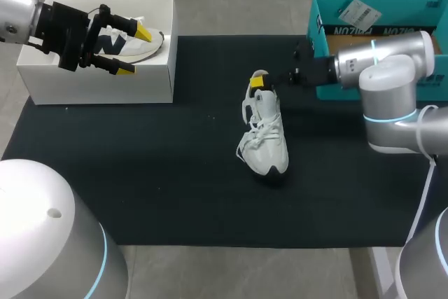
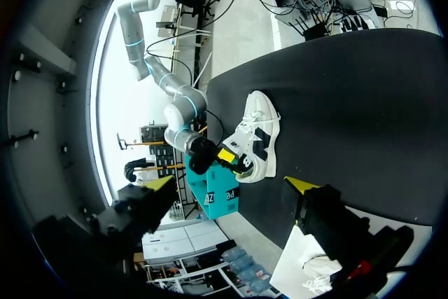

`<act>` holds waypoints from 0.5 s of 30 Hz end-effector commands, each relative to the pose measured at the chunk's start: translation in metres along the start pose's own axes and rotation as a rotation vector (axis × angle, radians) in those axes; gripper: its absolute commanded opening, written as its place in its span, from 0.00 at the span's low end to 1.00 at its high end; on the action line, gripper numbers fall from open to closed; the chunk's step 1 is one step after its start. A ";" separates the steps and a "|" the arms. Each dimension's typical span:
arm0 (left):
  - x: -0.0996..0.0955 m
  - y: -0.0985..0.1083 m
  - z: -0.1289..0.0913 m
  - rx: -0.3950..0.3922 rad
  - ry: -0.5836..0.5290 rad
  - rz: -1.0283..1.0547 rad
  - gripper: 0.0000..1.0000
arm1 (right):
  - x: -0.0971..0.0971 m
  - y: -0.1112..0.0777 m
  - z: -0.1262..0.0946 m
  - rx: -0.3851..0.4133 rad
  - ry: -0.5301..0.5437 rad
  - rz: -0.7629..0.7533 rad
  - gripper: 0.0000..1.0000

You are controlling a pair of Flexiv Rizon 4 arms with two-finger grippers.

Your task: Take the shoe out of the shoebox, open the shoe tongue, remove and reinsert the insole, then place the shoe into the shoebox

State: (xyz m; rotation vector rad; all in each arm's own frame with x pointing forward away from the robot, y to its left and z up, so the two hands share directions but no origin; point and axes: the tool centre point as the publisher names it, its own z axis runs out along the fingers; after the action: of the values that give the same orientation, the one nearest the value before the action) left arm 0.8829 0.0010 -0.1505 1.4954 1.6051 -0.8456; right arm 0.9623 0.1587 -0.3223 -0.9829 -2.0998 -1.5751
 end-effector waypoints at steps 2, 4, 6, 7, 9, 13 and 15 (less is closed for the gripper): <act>0.000 0.001 0.000 0.002 0.004 0.001 1.00 | 0.005 0.002 -0.004 0.008 -0.014 -0.005 1.00; 0.000 0.001 0.000 0.002 0.004 0.001 1.00 | 0.006 0.003 -0.004 0.009 -0.015 -0.012 1.00; 0.000 0.001 0.000 0.002 0.004 0.001 1.00 | 0.007 0.003 -0.005 0.006 -0.021 -0.024 1.00; 0.000 0.001 0.000 0.002 0.004 0.001 1.00 | 0.008 0.004 -0.005 -0.003 -0.023 -0.038 1.00; 0.000 0.001 0.000 0.002 0.004 0.001 1.00 | 0.009 0.005 -0.006 -0.012 -0.027 -0.066 1.00; 0.000 0.001 0.000 0.002 0.004 0.001 1.00 | 0.008 0.011 -0.009 -0.022 -0.047 -0.125 1.00; 0.000 0.001 0.000 0.002 0.004 0.001 1.00 | 0.010 0.015 -0.011 -0.027 -0.055 -0.144 1.00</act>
State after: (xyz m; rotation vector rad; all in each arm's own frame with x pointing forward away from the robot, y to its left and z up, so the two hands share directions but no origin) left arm 0.8829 0.0010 -0.1505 1.4954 1.6051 -0.8456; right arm 0.9684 0.1537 -0.3067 -0.9021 -2.2282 -1.6586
